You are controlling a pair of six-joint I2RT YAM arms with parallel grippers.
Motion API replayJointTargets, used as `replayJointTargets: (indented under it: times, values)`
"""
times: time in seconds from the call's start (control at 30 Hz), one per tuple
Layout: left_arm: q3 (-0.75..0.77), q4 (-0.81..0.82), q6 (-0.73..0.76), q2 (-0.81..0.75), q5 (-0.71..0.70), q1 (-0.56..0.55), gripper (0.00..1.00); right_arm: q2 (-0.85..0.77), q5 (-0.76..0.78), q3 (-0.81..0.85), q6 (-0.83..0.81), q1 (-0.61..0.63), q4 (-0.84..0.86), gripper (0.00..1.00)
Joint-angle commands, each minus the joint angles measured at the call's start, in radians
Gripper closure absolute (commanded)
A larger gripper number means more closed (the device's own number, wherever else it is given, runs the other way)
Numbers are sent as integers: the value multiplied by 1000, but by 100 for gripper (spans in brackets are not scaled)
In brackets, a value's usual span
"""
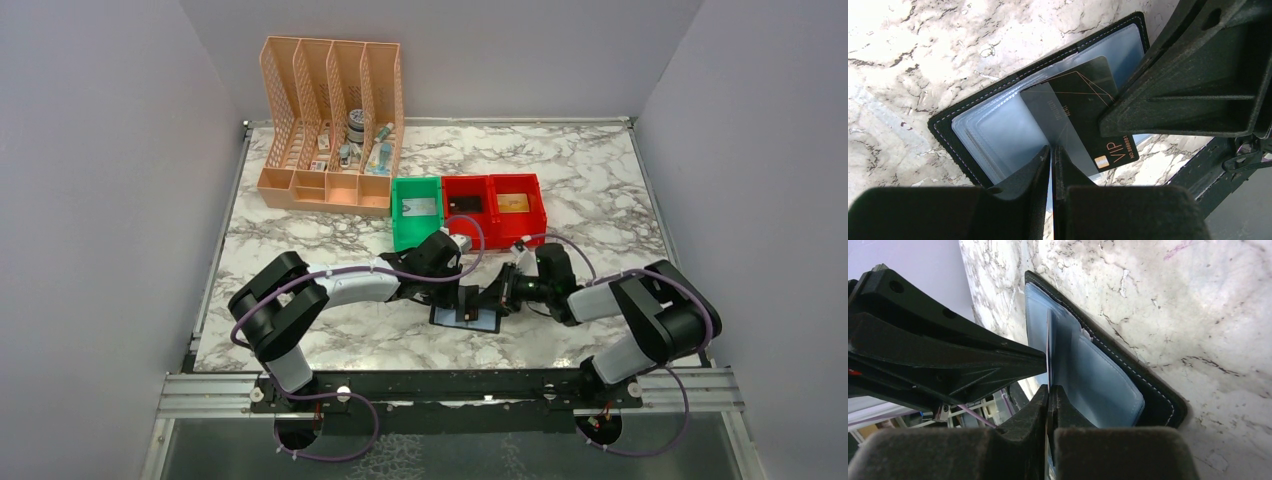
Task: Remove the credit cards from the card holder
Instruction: Remove the credit card from the card holder.
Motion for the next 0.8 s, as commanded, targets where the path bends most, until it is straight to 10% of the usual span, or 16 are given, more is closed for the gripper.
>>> replayJointTargets:
  times: [0.0, 0.77]
  values:
    - [-9, -74, 10, 9, -48, -6, 89, -52, 49, -5, -25, -5, -56, 99]
    - [-9, -69, -1, -21, -54, -6, 90, -262, 158, 55, -96, -6, -329, 99]
